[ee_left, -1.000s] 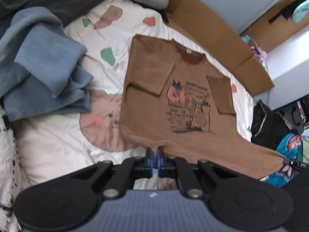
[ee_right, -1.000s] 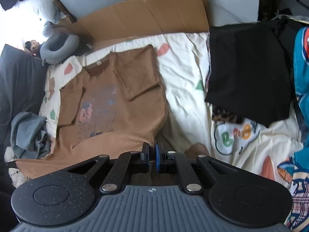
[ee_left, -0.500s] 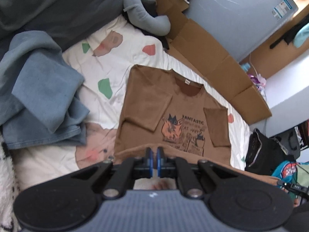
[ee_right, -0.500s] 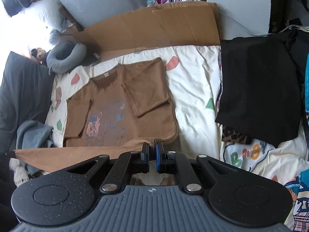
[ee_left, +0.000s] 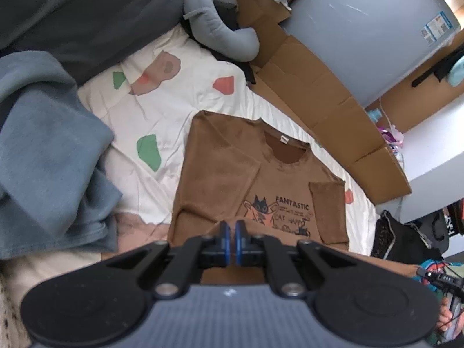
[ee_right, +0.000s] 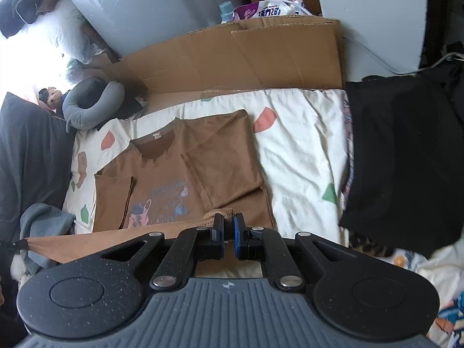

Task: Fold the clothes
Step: 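Carry the hem with both grippers over the body toward the collar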

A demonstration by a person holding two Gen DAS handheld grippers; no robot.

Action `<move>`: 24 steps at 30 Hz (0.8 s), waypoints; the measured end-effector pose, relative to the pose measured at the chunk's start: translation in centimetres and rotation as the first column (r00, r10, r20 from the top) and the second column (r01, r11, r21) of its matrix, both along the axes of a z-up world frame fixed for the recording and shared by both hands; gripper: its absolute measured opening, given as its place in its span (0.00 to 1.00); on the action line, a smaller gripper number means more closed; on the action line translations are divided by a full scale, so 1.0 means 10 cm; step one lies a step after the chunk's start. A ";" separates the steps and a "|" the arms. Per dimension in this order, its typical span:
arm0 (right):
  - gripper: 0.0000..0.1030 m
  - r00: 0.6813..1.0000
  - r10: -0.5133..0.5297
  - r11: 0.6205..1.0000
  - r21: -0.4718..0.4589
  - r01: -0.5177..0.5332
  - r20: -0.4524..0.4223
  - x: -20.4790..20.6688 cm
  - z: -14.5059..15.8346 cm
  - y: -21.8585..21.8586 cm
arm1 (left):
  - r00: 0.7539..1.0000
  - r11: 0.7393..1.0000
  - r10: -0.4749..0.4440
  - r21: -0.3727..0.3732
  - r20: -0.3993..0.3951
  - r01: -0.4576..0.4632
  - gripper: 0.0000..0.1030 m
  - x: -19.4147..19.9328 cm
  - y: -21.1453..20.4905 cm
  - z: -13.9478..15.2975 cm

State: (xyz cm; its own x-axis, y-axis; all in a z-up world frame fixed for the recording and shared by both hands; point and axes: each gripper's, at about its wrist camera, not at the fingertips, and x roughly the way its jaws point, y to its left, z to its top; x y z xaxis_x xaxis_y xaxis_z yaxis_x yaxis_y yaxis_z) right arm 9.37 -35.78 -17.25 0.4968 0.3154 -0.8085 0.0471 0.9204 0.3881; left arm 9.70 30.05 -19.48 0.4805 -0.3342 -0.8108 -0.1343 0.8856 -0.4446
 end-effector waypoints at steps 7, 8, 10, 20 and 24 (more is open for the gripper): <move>0.04 1.000 0.020 1.000 -0.005 -0.020 -0.002 0.54 -0.26 0.09 | 1.000 1.000 0.014 -0.002 0.014 -0.014 0.04 0.41 0.04 -0.18; 0.04 1.000 0.021 1.000 -0.008 -0.021 -0.002 0.62 -0.29 0.11 | 1.000 1.000 0.012 0.003 0.016 -0.013 0.04 0.48 0.04 -0.20; 0.04 1.000 0.028 0.999 -0.016 -0.028 0.000 0.76 -0.34 0.14 | 1.000 1.000 0.009 0.011 0.019 -0.009 0.04 0.61 0.03 -0.23; 0.04 0.999 0.026 0.999 -0.031 -0.027 -0.038 1.54 -0.79 0.24 | 1.000 0.999 0.025 0.036 -0.008 -0.025 0.04 1.27 0.03 -0.67; 0.04 0.998 0.019 0.999 -0.045 -0.022 -0.064 1.83 -1.03 0.29 | 0.999 0.998 0.031 0.049 -0.032 -0.029 0.04 1.52 0.00 -0.90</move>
State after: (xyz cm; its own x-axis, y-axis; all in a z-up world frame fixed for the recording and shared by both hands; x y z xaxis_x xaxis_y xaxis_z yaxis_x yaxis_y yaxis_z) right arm 27.64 -32.87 -27.51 0.4377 0.2868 -0.8522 0.0514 0.9382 0.3422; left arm 24.94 30.08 -28.44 0.4622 -0.2801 -0.8414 -0.1750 0.9013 -0.3962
